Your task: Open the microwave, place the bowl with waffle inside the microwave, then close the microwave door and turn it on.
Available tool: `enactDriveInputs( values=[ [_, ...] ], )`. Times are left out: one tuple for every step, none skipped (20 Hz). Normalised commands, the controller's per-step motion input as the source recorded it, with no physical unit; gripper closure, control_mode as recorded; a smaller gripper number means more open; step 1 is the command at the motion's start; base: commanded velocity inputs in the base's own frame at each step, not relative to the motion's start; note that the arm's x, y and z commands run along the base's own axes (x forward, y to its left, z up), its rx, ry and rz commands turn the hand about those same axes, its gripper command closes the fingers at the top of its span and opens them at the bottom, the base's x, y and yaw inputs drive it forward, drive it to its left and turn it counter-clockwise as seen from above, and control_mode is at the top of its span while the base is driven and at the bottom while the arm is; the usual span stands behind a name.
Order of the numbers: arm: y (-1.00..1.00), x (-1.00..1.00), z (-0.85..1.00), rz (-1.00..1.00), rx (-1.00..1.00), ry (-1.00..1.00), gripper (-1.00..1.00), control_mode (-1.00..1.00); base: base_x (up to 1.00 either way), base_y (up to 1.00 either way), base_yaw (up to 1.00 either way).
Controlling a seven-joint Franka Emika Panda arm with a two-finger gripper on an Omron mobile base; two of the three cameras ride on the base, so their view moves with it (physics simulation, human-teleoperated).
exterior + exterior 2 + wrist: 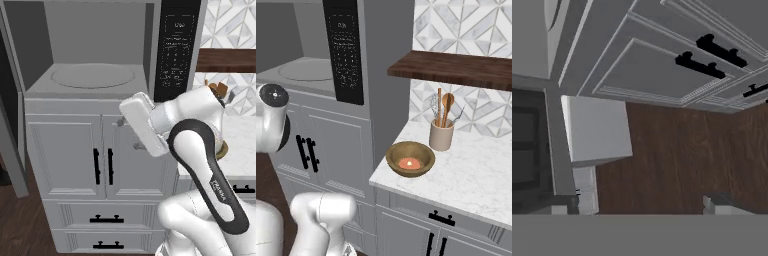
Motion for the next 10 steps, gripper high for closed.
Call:
enactDriveInputs(
  values=[
    [-1.0,-0.14,0.0,-0.34,-0.37,0.13,-1.0,-1.0,0.0,0.0,0.0],
    [-1.0,-0.14,-0.07,-0.36,-0.36,0.12,-1.0,-1.0,0.0,0.0,0.0],
    [-1.0,-0.1,-0.11,-0.39,-0.35,0.12,-1.0,-1.0,0.0,0.0,0.0],
    [-1.0,-0.02,-0.34,-0.43,-0.3,0.1,-1.0,-1.0,0.0,0.0,0.0],
    [-1.0,0.0,-0.41,-0.44,-0.18,0.07,-1.0,-1.0,0.0,0.0,0.0],
    [-1.0,0.0,-0.46,-0.42,-0.13,0.07,-1.0,-1.0,0.0,0.0,0.0],
    [-1.0,-0.08,-0.44,-0.39,-0.02,0.0,-1.0,-1.0,0.0,0.0,0.0],
    [-1.0,-0.18,-0.41,-0.35,0.0,0.0,-1.0,-1.0,0.0,0.0,0.0],
    [-1.0,-0.29,-0.44,-0.34,0.0,-0.02,-1.0,-1.0,0.0,0.0,0.0],
    [-1.0,-0.34,-0.41,-0.33,0.03,-0.04,-1.0,-1.0,0.0,0.0,0.0]
  ],
)
